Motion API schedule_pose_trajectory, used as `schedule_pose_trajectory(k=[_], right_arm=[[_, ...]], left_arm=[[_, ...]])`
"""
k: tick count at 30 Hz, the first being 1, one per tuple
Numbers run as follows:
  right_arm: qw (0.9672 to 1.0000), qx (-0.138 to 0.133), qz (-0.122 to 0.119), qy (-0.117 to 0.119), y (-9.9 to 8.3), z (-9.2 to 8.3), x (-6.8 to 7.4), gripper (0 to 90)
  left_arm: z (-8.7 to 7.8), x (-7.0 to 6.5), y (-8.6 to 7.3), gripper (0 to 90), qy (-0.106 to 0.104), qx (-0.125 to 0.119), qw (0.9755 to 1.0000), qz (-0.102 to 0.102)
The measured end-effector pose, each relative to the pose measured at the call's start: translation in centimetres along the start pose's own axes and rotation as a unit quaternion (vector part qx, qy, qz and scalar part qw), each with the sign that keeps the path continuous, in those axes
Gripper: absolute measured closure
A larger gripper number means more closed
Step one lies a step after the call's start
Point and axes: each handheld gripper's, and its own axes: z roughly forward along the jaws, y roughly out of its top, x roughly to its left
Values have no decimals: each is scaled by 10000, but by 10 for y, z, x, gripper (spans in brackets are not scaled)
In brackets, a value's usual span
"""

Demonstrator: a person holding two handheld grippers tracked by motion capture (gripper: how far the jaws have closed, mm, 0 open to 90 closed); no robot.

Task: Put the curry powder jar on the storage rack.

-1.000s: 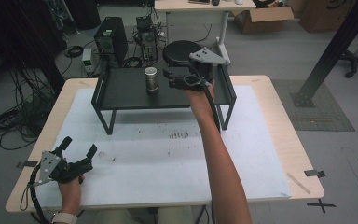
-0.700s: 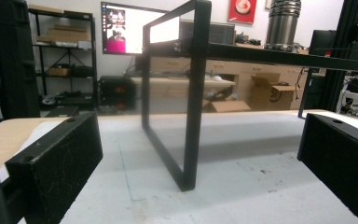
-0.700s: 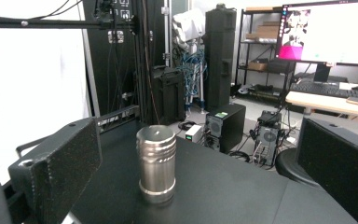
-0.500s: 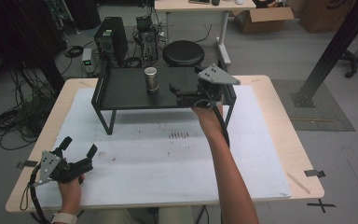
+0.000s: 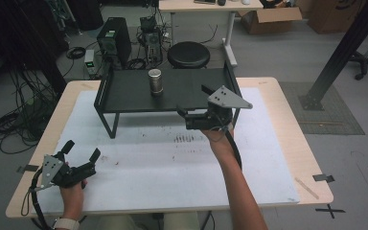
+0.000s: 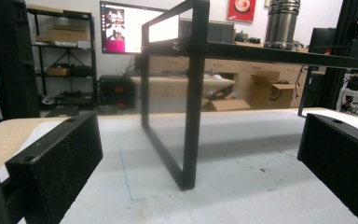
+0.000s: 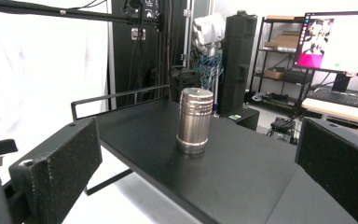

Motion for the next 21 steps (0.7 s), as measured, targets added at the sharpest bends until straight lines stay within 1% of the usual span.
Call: schedule_pose_trajectory(k=[9, 13, 17, 19, 21], right_arm=[[10000, 60, 48, 9, -11, -13, 2, 1], [10000, 86, 6, -8, -17, -18, 4, 1], [10000, 30, 4, -16, -21, -22, 3, 0], [10000, -14, -52, -4, -26, -26, 2, 0], [10000, -18, -79, -40, -31, -29, 2, 0]], left_arm=[[0, 0, 0, 3, 10, -11, 10000, -15], [0, 0, 0, 3, 10, 13, 10000, 5], [0, 0, 0, 3, 9, 19, 10000, 7], [0, 0, 0, 3, 9, 14, 10000, 5], [0, 0, 0, 2, 11, 8, 10000, 22]])
